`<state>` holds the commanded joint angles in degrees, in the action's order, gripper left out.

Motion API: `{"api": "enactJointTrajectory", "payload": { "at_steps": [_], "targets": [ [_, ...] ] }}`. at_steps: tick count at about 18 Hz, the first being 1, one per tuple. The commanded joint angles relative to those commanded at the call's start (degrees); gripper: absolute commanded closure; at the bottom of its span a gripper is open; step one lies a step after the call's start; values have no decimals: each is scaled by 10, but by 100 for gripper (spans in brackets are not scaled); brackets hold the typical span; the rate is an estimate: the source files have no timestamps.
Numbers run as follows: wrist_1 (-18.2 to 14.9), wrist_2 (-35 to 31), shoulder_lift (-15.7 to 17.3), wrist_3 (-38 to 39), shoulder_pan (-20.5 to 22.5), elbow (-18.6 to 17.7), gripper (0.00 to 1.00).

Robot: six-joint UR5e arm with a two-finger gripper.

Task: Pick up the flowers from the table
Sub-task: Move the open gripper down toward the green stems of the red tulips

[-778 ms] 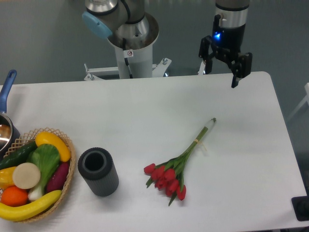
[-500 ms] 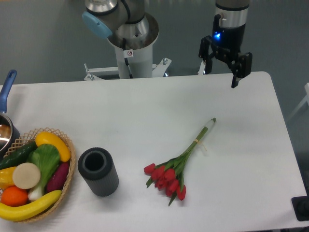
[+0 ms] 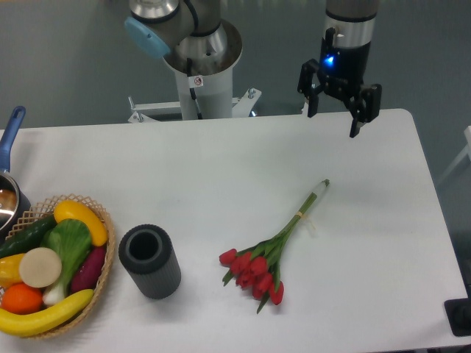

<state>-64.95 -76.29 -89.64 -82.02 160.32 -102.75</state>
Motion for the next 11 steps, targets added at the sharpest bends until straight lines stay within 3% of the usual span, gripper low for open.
{"api": "enactJointTrajectory", "payload": {
  "at_steps": [2,7,11],
  "targets": [
    [8,1,-25,35,-18,3,0],
    [74,-1,-103,78,-82,4,0],
    [90,-4,-140,103,-91,11,0]
  ]
}}
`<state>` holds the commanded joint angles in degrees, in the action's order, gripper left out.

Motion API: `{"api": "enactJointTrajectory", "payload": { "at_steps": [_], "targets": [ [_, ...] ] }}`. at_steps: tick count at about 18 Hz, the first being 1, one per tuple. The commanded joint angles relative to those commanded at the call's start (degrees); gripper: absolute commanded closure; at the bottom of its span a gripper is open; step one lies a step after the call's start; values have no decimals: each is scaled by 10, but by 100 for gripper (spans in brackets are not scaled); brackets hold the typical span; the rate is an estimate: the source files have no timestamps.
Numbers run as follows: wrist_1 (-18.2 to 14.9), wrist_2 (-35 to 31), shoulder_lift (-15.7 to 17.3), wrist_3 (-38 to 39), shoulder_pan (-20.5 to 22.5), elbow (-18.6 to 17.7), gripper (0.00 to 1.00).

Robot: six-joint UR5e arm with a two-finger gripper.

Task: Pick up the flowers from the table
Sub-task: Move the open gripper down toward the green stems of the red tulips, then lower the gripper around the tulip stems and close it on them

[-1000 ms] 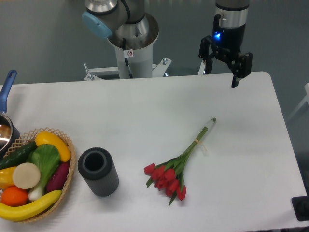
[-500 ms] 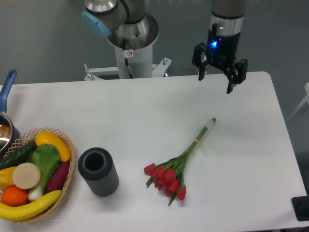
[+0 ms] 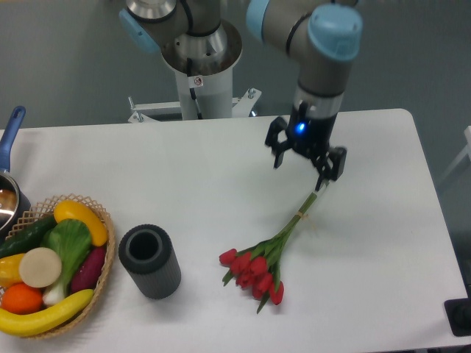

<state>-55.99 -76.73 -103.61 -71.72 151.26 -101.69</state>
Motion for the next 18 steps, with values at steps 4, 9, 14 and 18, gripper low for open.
{"api": "enactJointTrajectory", "payload": {
  "at_steps": [4,9,14,18],
  "targets": [
    [3,-2,-44,0,0,5,0],
    [25,-10,-88,1,-2,-3,0],
    [35,-13,-119,2,-6,11,0],
    [42,-35,-133,1,-7,15,0]
  ]
}}
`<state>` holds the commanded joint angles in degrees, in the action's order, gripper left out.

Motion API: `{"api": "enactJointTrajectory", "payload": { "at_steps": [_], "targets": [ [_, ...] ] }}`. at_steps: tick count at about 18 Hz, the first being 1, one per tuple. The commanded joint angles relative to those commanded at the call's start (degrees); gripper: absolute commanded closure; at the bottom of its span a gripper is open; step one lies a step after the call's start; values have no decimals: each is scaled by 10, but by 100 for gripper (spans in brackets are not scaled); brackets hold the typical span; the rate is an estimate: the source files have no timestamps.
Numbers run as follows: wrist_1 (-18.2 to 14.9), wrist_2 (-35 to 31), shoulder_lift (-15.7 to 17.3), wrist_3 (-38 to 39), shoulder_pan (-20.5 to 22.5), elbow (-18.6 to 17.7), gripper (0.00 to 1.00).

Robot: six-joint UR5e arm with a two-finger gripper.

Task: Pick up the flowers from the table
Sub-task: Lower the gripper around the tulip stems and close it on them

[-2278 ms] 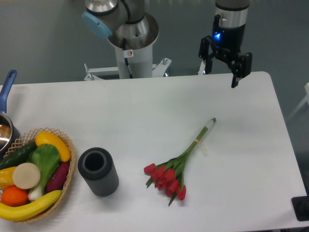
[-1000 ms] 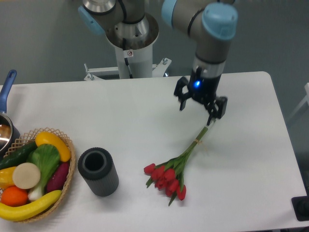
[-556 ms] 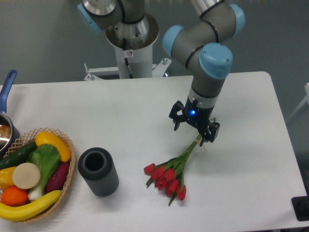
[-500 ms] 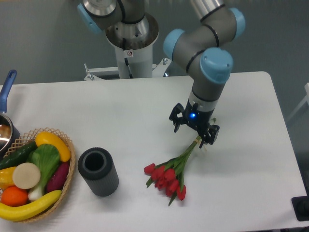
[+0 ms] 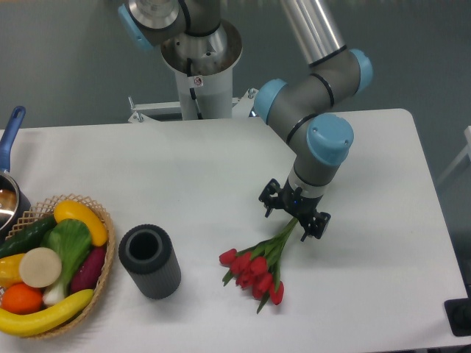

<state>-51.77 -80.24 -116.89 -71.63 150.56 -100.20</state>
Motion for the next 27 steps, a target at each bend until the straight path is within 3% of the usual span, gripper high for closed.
{"api": "enactJointTrajectory", "payload": {
  "at_steps": [9,15,17,19,22,24,27],
  "targets": [
    [11,-2,-16,2,-11,-1,0],
    [19,-4,-17,4,-12,-2,41],
    [19,-4,-16,4,-12,-1,50],
    [19,-4,-16,4,-12,-1,52],
    [20,-4,-16,11,-12,0,63],
    [20,-4,-16,21,-12,0,75],
    [20,-4,-16,26,-12,2,83]
  ]
}}
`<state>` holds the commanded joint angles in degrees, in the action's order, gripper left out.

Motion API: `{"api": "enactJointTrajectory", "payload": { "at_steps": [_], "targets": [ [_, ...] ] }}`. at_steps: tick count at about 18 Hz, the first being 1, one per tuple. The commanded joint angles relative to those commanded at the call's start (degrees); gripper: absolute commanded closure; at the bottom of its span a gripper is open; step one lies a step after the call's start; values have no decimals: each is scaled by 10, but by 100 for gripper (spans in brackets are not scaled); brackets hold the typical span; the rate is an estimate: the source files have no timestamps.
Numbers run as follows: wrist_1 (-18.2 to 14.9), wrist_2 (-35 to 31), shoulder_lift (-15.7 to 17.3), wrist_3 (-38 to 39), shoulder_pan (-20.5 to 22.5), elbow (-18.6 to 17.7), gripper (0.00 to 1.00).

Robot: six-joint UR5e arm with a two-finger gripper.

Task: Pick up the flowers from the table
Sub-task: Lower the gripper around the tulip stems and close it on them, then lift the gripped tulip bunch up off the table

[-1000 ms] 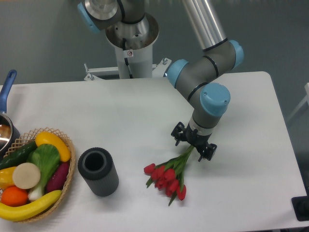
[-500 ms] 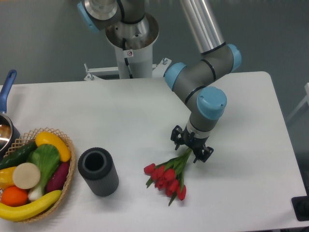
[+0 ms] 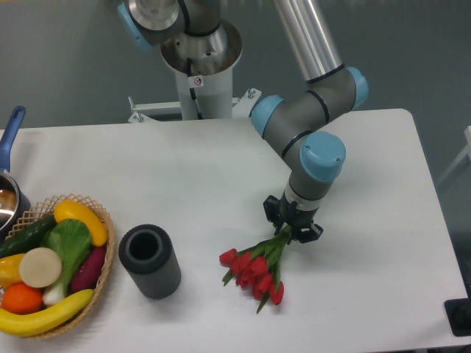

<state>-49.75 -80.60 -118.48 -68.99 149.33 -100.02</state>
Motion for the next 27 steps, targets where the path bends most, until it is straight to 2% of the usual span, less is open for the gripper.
{"api": "enactJointTrajectory", "payload": {
  "at_steps": [6,9,11,17,22,27],
  "targets": [
    [-1,1,13,-3,1,8,83],
    [-3,9,65,-4,5,11,83],
    [-1,51,91,-4,11,13,83],
    [0,257,156,1,62,15,83],
    [1,424,158,74,76,29,83],
    [1,455,156,74,90,40,83]
  ]
}}
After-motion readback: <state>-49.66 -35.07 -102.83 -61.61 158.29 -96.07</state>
